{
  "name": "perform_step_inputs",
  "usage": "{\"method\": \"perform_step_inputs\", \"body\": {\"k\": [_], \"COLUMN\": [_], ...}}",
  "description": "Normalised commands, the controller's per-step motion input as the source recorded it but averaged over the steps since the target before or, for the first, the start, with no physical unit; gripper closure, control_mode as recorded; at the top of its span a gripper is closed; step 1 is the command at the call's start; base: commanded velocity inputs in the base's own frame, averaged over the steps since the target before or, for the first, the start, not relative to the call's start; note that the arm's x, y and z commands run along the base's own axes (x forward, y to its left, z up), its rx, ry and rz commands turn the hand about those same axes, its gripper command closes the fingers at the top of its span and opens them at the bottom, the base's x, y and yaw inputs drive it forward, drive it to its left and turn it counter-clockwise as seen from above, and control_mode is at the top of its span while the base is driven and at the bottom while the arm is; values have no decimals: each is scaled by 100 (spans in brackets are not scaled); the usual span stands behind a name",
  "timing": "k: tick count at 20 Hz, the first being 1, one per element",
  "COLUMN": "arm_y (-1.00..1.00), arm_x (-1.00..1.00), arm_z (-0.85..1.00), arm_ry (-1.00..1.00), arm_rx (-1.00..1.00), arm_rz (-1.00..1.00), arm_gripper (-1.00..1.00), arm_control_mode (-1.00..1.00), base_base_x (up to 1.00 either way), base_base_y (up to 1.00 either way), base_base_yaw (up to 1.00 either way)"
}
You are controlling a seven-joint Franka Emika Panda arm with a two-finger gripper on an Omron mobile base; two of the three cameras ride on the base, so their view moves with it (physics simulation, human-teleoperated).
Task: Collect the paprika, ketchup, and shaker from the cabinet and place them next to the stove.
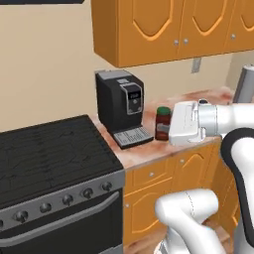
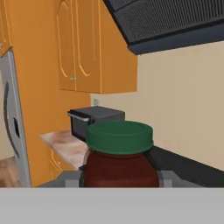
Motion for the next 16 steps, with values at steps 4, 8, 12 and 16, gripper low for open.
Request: {"method": "perform_step_inputs", "body": {"k": [4,8,12,16], "arm_y": [0,0,0,-5], "arm_x": [0,0,0,8], "arm_z": [0,0,0,-10], "arm_ry": [0,0,0,-1], "arm_rx": [0,0,0,2], "arm_rz": [0,0,0,6], "arm_gripper": [100,100,100,100], "arm_control_mode": [100,100,100,-100], "base_base_x": [58,47,40,28], "base_base_y": [0,-2,-10,-9], "base_base_yaw": [29,27,25,18]}}
